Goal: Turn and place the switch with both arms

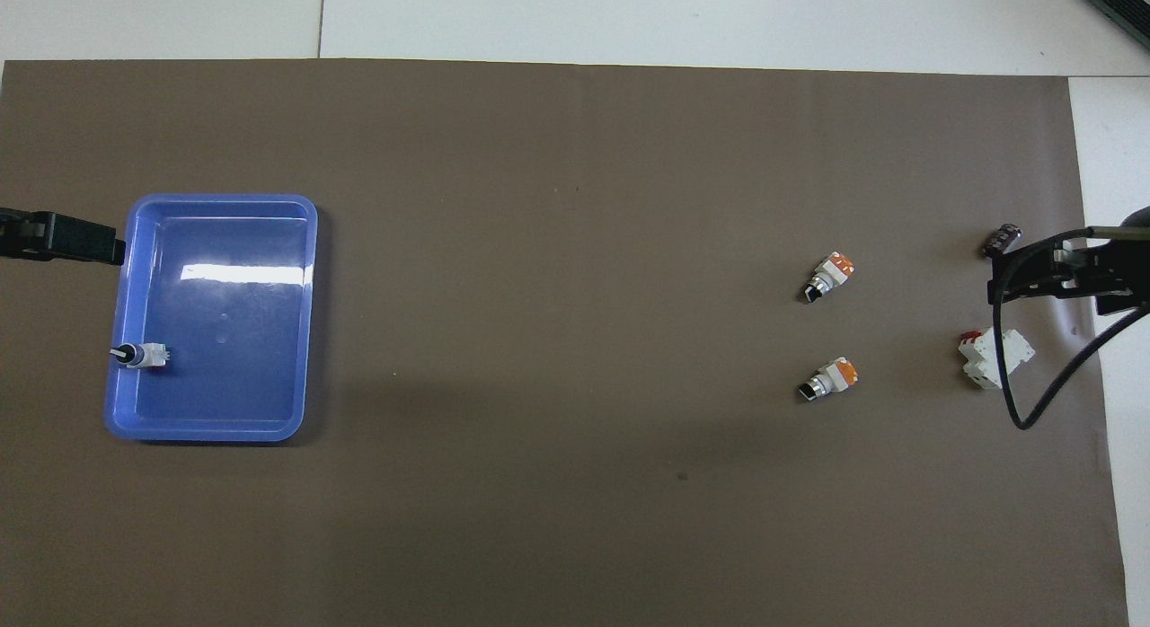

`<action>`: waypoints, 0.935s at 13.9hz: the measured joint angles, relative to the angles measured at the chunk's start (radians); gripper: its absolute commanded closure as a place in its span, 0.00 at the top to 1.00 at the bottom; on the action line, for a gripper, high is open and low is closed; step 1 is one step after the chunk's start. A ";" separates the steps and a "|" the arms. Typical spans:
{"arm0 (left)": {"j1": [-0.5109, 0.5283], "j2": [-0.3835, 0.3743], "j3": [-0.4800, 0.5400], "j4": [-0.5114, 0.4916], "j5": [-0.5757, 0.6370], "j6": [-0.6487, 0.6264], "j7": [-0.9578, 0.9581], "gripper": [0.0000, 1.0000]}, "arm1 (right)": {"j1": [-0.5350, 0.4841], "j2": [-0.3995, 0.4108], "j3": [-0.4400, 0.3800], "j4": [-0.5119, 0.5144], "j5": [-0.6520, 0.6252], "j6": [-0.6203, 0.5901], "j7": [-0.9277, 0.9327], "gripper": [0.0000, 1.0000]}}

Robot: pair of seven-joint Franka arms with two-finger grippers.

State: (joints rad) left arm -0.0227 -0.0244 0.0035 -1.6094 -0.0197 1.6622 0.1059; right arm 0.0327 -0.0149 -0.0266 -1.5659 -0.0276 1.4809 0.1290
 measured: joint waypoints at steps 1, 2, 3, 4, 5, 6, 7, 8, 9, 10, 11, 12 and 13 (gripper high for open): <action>0.000 0.000 0.000 -0.001 0.000 0.000 -0.007 0.98 | 0.000 0.000 0.000 0.000 0.000 0.003 0.000 1.00; 0.000 0.000 0.000 -0.002 0.001 -0.002 -0.015 0.97 | 0.000 -0.001 0.000 0.000 0.000 0.005 0.000 1.00; 0.000 -0.001 0.000 -0.004 0.003 -0.007 -0.020 0.96 | 0.000 -0.001 0.000 0.000 0.000 0.006 0.000 1.00; 0.001 -0.001 0.001 -0.007 0.009 -0.012 -0.023 0.96 | 0.000 -0.001 0.000 -0.001 0.000 0.007 0.000 1.00; 0.002 -0.002 0.003 -0.009 0.016 -0.016 -0.025 0.96 | 0.000 -0.001 0.000 -0.001 0.000 0.008 0.000 1.00; 0.002 -0.003 0.006 -0.009 0.019 -0.023 -0.026 0.96 | 0.000 -0.001 0.000 -0.001 0.000 0.010 0.000 1.00; 0.003 -0.005 0.011 -0.009 0.022 -0.032 -0.026 0.96 | 0.000 -0.001 0.000 -0.002 0.000 0.013 0.000 1.00; 0.004 -0.007 0.017 -0.009 0.027 -0.040 -0.026 0.96 | 0.000 -0.001 0.000 -0.003 0.000 0.013 0.000 1.00; 0.006 -0.009 0.021 -0.009 0.028 -0.045 -0.026 0.96 | 0.000 -0.001 -0.001 -0.004 0.000 0.013 0.000 1.00; 0.006 -0.011 0.023 -0.009 0.029 -0.045 -0.026 0.96 | -0.001 -0.001 -0.001 -0.005 0.000 0.013 0.000 1.00; 0.004 -0.013 0.021 -0.009 0.029 -0.046 -0.026 0.96 | -0.001 -0.001 -0.002 -0.006 0.000 0.013 0.000 1.00; 0.003 -0.013 0.017 -0.009 0.029 -0.046 -0.026 0.96 | -0.001 -0.001 -0.003 -0.007 0.000 0.013 0.000 1.00; 0.003 -0.013 0.012 -0.009 0.029 -0.046 -0.026 0.96 | -0.001 -0.001 -0.003 -0.007 0.000 0.013 0.000 1.00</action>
